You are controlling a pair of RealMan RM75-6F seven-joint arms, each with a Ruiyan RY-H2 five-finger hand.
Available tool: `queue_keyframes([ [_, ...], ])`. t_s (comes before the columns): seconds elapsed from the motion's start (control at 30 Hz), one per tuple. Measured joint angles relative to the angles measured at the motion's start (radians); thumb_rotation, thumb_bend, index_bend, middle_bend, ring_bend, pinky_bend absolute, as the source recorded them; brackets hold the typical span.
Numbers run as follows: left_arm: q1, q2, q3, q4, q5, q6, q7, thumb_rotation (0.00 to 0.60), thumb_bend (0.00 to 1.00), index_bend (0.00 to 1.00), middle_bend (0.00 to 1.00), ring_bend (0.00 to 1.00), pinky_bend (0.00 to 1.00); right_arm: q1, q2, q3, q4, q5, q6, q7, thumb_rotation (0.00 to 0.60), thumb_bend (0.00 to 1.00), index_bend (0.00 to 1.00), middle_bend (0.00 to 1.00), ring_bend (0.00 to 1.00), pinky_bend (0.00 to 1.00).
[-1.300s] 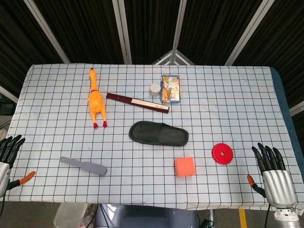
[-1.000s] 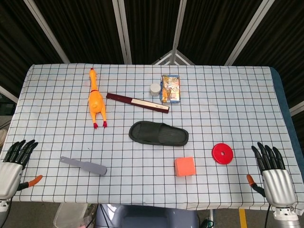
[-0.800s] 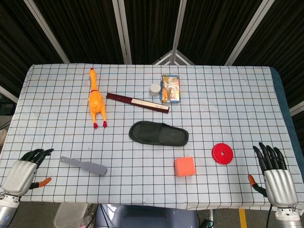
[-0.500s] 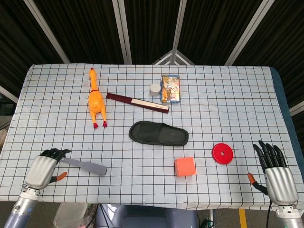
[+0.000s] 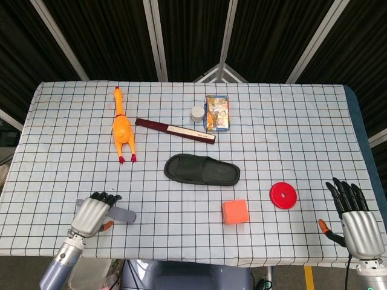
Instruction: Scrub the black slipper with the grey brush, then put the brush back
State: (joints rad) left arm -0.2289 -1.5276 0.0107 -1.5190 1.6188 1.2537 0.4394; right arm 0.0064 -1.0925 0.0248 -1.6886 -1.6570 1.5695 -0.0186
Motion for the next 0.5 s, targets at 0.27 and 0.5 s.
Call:
queue_keyframes([
  [0.27,-0.018,-0.019,0.003,-0.010,-0.031,-0.036,0.029,0.600,0.24,0.30,0.42,0.35,0.37,0.000,0.008,-0.004,-0.007,0.001,0.000,0.002,0.600,0.34,0.00,0.00,0.00,0.00],
  [0.5,-0.032,-0.038,0.005,0.007,-0.048,-0.057,0.040,0.600,0.26,0.30,0.44,0.38,0.37,-0.003,0.016,-0.008,-0.012,0.003,0.003,0.005,0.600,0.34,0.00,0.00,0.00,0.00],
])
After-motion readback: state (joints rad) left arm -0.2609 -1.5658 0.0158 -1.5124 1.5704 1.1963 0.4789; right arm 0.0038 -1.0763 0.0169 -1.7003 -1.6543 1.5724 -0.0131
